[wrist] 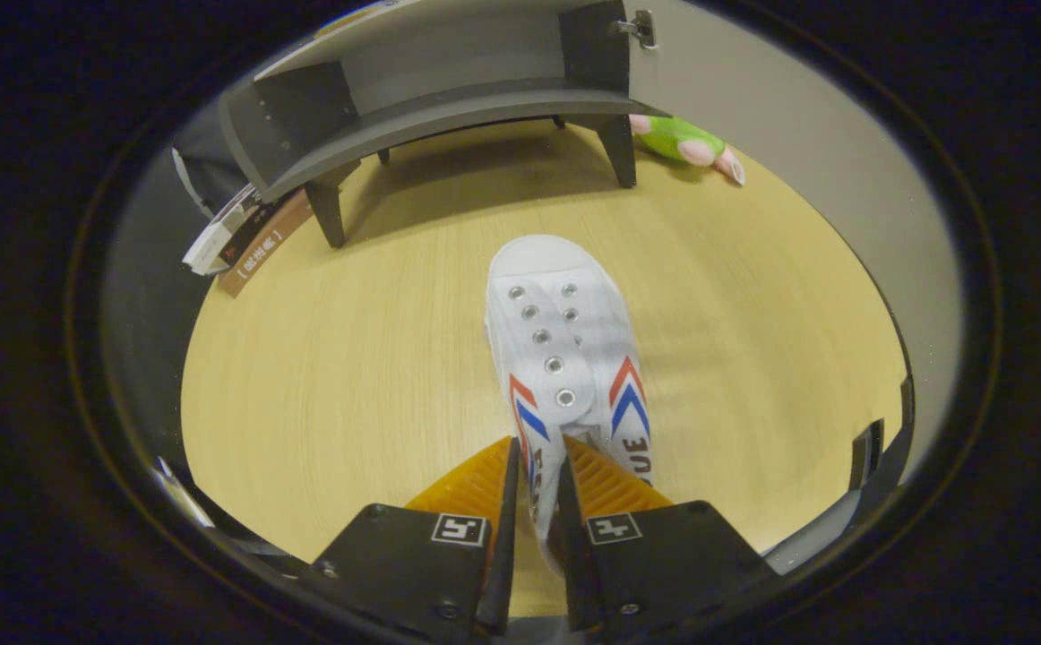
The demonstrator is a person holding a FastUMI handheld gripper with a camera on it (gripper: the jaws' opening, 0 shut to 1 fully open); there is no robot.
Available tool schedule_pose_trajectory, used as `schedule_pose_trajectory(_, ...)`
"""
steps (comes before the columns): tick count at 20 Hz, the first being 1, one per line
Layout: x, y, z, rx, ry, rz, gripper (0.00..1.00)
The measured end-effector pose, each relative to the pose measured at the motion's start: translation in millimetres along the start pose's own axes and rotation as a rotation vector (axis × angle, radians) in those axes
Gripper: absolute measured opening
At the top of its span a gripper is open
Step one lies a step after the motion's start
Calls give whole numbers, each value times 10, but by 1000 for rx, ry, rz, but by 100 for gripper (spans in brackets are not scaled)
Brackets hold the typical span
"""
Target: Open the shoe cabinet door, grab the shoes and put them into the shoe cabinet, then close the shoe cabinet door.
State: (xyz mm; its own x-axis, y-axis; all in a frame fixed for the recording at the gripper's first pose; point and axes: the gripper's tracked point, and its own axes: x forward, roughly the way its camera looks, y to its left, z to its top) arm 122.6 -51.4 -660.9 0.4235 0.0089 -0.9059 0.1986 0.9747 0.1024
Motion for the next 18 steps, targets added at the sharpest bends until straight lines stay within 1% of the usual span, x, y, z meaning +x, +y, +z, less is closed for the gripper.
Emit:
schedule_pose_trajectory(1, 6, -6, 21, -10, -8, 9, 26)
schedule_pose_trajectory(3, 48, 16, 53, -5, -42, 48, 16)
schedule_pose_trajectory(4, 39, 30, 50, -24, -58, 63, 11)
schedule_pose_trajectory(6, 16, 12, 72, -100, -94, 83, 5)
schedule_pose_trajectory(9, -98, 74, 205, -164, -159, 98, 4)
schedule_pose_trajectory(12, -237, 89, 229, -157, -158, 140, 4)
schedule_pose_trajectory(16, -590, 110, 301, -192, -211, 167, 4)
schedule_pose_trajectory(18, -732, 173, 333, -179, -207, 219, 4)
